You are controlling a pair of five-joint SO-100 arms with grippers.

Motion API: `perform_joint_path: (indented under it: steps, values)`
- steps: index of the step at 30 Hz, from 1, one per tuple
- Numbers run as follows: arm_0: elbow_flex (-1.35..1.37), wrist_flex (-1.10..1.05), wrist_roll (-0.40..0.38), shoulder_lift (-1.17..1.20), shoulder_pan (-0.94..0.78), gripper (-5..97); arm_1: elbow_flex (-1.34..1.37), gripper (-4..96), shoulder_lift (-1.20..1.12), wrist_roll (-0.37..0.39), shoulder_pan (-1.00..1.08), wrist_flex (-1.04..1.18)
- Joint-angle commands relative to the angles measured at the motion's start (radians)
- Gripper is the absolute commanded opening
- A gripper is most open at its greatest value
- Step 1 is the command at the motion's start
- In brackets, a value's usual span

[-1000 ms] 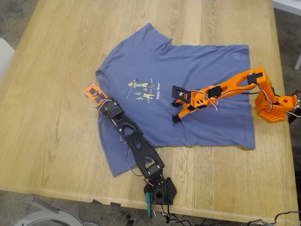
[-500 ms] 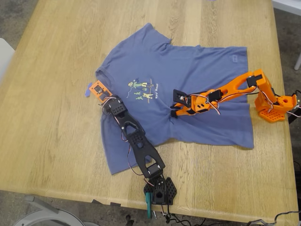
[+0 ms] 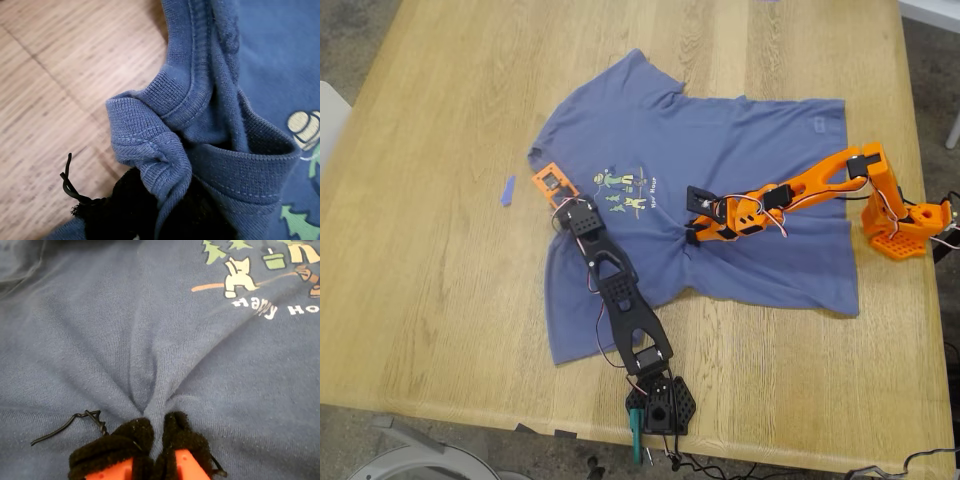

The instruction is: Fold a T-shirt

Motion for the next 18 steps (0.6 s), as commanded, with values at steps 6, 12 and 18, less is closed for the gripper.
perform_joint_path:
  steps: [6,12,18]
  values:
    - [-0.012,0.057,-0.009,0.216,0.080,0,-0.041,0.0,0.118,-0.009,0.074,0.080]
    - [-0.012,0.158,-0.003,0.291,0.101,0,0.025,0.0,0.239,-0.014,0.114,0.213]
    - [-0.015,0.238,0.000,0.347,0.147,0,0.005,0.0,0.304,-0.017,0.150,0.350]
